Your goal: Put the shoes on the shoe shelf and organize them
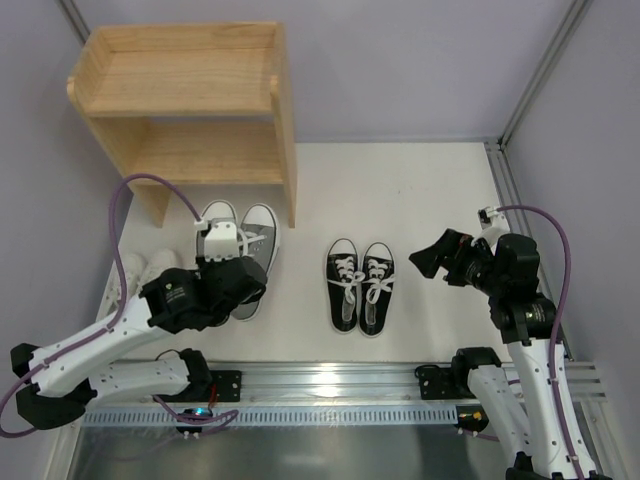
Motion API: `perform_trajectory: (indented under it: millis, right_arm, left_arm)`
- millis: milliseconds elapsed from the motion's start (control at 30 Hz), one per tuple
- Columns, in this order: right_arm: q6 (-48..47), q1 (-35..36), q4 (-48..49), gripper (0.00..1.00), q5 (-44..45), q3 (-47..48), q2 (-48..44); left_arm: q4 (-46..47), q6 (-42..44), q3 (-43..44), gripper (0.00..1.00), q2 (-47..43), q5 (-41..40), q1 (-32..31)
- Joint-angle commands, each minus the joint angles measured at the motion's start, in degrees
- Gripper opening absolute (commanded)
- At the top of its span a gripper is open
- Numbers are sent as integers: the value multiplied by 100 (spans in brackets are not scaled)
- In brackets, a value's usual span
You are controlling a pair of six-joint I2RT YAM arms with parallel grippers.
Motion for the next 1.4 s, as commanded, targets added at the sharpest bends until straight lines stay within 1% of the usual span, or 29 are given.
perform_trajectory:
  millis: [0,67,100,167,200,267,300,367,400,433,500,567,600,667,867,1000,1133,1267,1367]
  right_arm:
    - [-56,22,216,97,-36,18,15]
    - [-91,31,190,97,-18,0,23]
    - [-100,22,181,97,-27,-17,24]
    - [-100,22,190,97,-36,-44,24]
    - [-109,22,190,97,-36,-44,24]
    - [-135,22,146,97,-36,-26,24]
    - [-170,22,137,97,8,-17,6]
    - [-223,22,85,97,34,-17,-20]
    - [-241,22,76,97,69,-17,-29]
    - [-258,31,67,97,70,-17,-29]
    - [-259,31,67,97,70,-17,-12]
    - [-259,22,84,97,52,-35,6]
    - [-259,22,84,97,52,-35,15]
    - [-259,22,93,97,43,-35,24]
    - [-259,13,120,97,8,-52,67]
    - [-267,22,163,97,-18,-61,111]
    - [-285,22,164,97,-27,-52,173]
    - [-285,22,181,97,-18,-131,164]
    - [-276,22,225,97,-44,-210,129]
  left_arm:
    - [1441,1247,517,0,-48,-875,14]
    - [1888,1652,727,0,48,-858,93]
    - [2004,2071,816,0,92,-562,389]
    - [2162,2381,1105,0,320,19,873]
    - [2224,2574,1176,0,382,535,1415]
    - [2382,2769,1247,0,427,968,1945]
    - [2566,2926,1247,0,418,1423,2418]
    - [2612,3059,1308,0,497,1725,2825]
    - [2594,3129,1378,0,619,1822,3158]
    - [2594,3234,1414,0,698,2049,3318]
    - [2673,3323,1440,0,804,2209,3660]
    - [2840,3472,1484,0,927,2245,3819]
    - [2875,3516,1519,0,989,2297,4003]
    - [2945,3587,1739,0,1147,2507,4197]
    - [3147,3886,2336,0,1692,2754,4777]
    - [3297,3930,2644,0,2114,2974,5024]
    - [3595,3991,2768,0,2492,3071,5165]
    - [4104,4149,2942,0,2869,3054,5261]
    - [4211,4263,3136,0,3019,2993,5279]
